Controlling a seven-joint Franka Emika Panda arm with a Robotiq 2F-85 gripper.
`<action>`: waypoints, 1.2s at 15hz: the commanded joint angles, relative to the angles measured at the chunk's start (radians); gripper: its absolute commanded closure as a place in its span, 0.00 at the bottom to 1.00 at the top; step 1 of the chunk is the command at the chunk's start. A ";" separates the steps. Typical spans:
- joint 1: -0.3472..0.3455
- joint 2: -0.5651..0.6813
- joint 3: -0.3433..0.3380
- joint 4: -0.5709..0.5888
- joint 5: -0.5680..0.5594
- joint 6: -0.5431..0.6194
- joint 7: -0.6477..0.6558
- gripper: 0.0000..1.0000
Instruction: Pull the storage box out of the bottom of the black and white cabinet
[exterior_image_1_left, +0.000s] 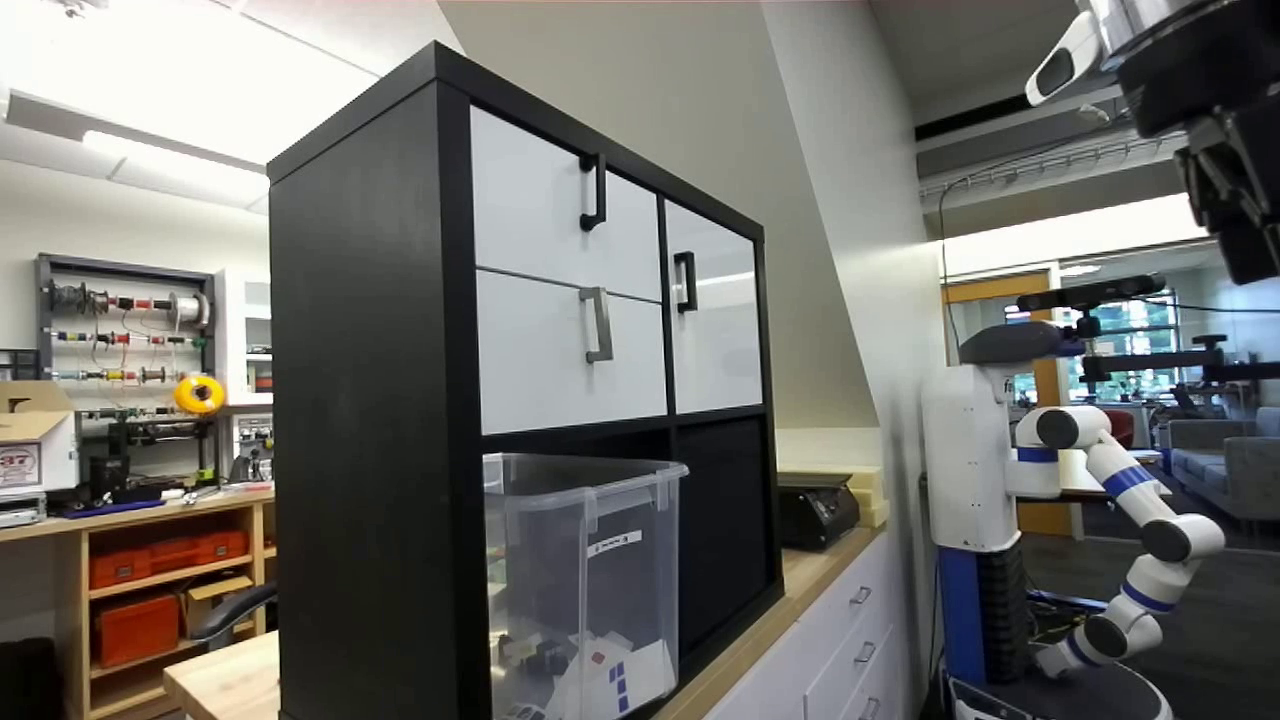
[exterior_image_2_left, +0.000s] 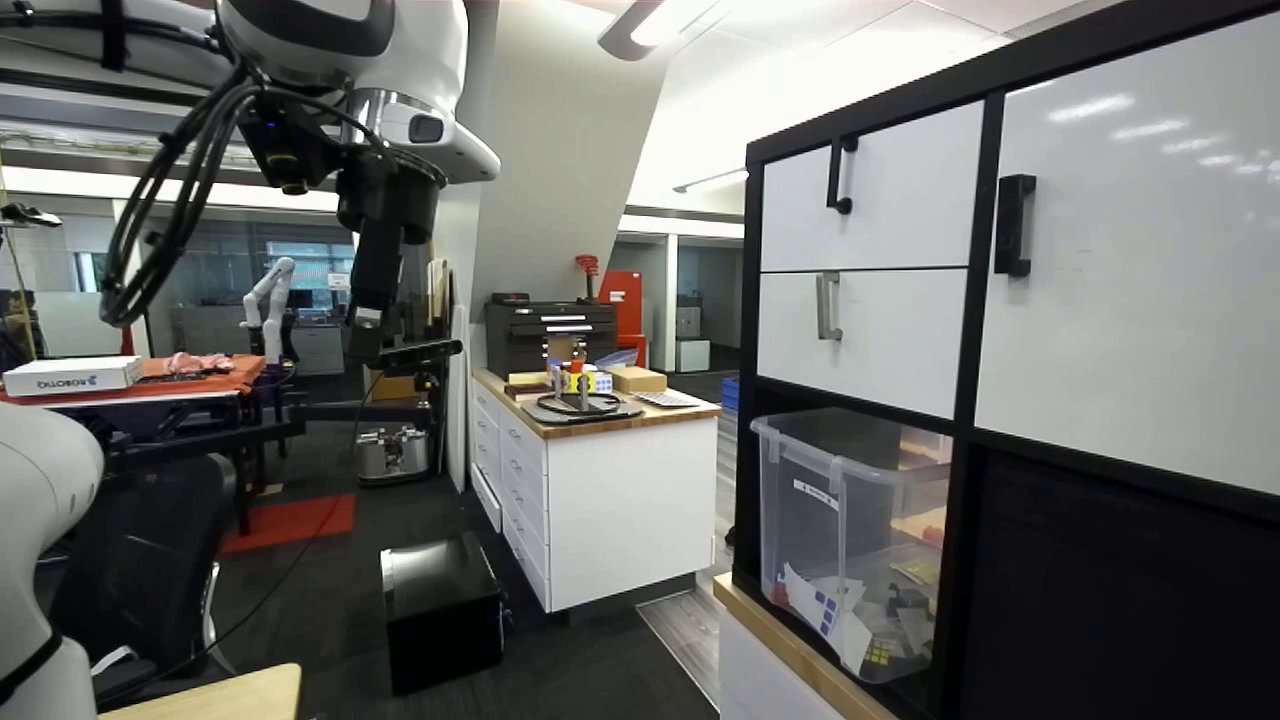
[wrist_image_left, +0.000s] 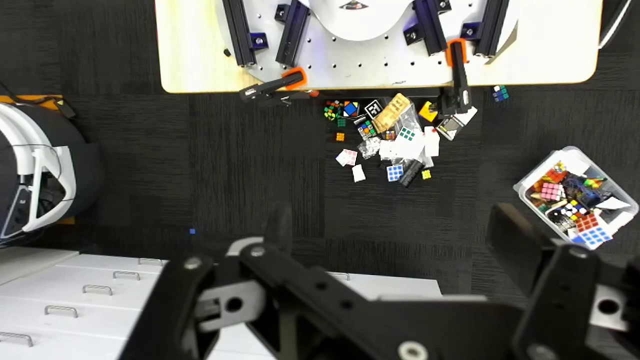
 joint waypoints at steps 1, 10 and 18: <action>0.012 0.003 -0.007 0.002 -0.004 -0.002 0.007 0.00; 0.012 0.003 -0.007 0.002 -0.004 -0.002 0.007 0.00; 0.011 0.034 -0.009 -0.019 -0.006 0.113 0.005 0.00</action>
